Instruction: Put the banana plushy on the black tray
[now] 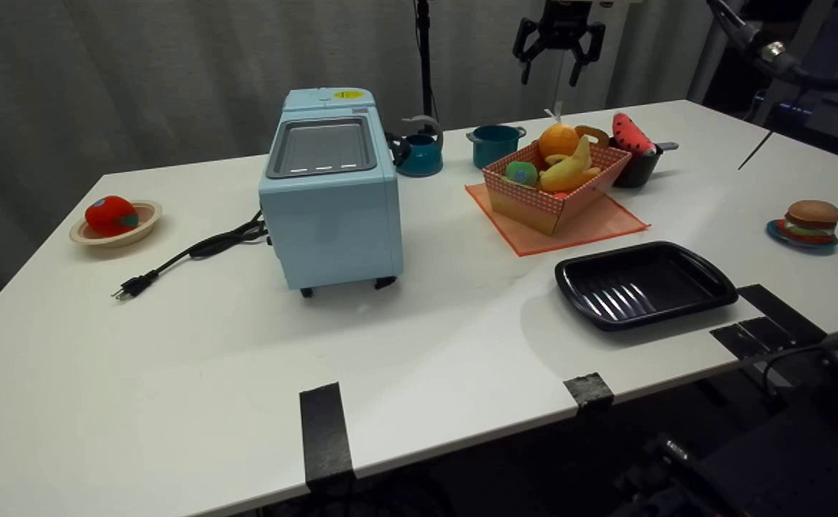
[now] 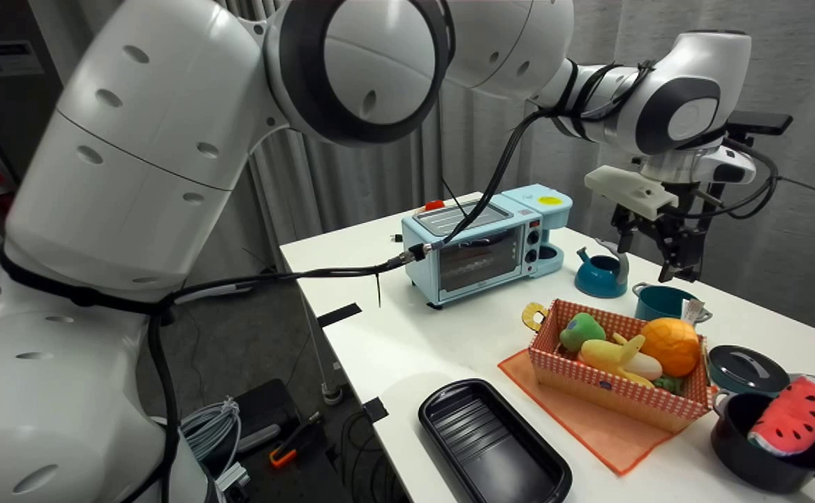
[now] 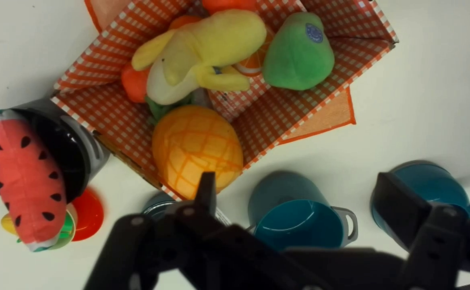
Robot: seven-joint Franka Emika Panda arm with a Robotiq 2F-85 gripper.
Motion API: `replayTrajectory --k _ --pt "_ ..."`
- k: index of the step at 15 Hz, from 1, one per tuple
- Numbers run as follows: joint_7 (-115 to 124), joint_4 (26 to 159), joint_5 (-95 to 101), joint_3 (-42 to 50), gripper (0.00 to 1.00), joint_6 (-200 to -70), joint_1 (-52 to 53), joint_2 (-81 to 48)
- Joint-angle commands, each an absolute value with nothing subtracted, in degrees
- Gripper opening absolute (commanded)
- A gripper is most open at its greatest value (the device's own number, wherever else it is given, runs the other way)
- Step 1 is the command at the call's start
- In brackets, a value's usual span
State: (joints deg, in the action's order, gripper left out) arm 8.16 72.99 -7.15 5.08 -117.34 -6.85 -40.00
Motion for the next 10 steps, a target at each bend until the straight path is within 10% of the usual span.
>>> replayTrajectory --k 1,10 --pt "8.25 72.8 -6.9 4.74 1.0 -117.18 -7.13 -40.04" --pt "6.61 77.39 -7.09 6.14 1.0 -114.59 -10.06 -32.05"
